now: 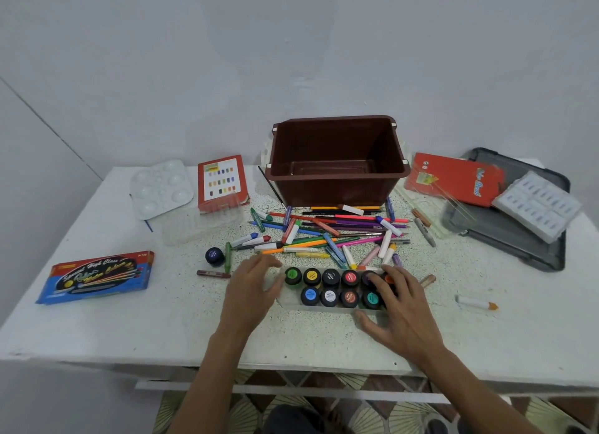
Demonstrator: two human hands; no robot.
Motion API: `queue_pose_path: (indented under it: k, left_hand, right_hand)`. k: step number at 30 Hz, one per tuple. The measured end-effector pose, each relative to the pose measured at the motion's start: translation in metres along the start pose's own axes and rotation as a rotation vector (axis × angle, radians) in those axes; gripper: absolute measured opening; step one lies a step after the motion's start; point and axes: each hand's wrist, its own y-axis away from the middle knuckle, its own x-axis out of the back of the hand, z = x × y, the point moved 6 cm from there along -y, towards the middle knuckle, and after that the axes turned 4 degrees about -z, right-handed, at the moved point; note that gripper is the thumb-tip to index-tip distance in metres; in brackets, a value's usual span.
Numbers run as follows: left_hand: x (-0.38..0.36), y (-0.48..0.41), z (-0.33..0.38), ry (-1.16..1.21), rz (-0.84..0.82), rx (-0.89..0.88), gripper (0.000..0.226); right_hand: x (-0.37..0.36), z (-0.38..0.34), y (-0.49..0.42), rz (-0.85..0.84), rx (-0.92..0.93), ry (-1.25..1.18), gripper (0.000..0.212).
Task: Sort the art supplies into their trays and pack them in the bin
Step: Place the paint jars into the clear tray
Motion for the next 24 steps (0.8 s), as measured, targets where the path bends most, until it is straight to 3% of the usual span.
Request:
queue_pose_path:
  k: [4,8,11,18,24]
  left_hand:
    - [0.025,-0.006,-0.038,-0.157,0.169,0.268,0.024]
    - [0.031,-0.012,-0.076,-0.291,0.088,0.555,0.038]
    - [0.03,-0.017,-0.09,-0.319,0.004,0.639,0.039]
    - [0.038,-0.027,-0.064,-0.109,0.142,0.421,0.035]
    - [0.023,-0.012,-0.003,0.222,-0.155,0.158,0.03]
  right_hand:
    - [-0.002,0.0,0.0,-0.002,-0.002,0.01,0.071]
    - [-0.002,0.0,0.0,-0.003,-0.003,0.014,0.071]
    - [-0.002,0.0,0.0,-0.009,-0.006,0.015,0.071]
    - [-0.003,0.001,0.0,-0.022,-0.012,0.007,0.071]
    - [-0.002,0.0,0.0,-0.027,-0.018,0.013,0.071]
